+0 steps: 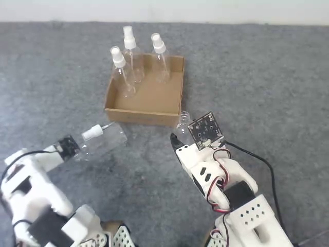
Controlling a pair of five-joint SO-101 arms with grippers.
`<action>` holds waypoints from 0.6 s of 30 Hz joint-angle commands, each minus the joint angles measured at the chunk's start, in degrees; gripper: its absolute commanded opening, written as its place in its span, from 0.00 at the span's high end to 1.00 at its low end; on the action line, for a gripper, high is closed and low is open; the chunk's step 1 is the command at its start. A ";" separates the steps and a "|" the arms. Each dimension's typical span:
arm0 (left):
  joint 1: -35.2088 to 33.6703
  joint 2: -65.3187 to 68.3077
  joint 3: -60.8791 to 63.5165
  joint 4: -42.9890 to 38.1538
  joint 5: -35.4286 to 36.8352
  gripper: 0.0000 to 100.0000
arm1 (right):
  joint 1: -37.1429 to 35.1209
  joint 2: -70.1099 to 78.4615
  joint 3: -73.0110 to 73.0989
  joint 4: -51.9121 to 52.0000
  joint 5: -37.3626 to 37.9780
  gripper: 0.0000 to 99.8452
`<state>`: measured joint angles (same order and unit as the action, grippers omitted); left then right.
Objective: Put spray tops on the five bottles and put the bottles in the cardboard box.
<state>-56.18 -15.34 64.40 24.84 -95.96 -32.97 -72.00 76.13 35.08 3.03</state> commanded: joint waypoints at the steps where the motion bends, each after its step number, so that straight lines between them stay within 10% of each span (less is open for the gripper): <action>1: 0.53 -0.88 -5.41 1.32 6.51 0.99 | 0.75 -1.63 -1.14 -1.45 -0.09 0.90; 11: 5.54 -15.91 -25.54 41.76 21.45 0.99 | 0.66 -1.63 -1.14 -1.45 -0.09 0.90; 18: 10.55 -24.70 -31.25 51.52 30.33 0.99 | 0.75 -1.63 -1.14 -1.45 -0.09 0.90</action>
<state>-47.91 -33.80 37.93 73.27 -70.81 -32.97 -72.00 76.13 35.08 3.03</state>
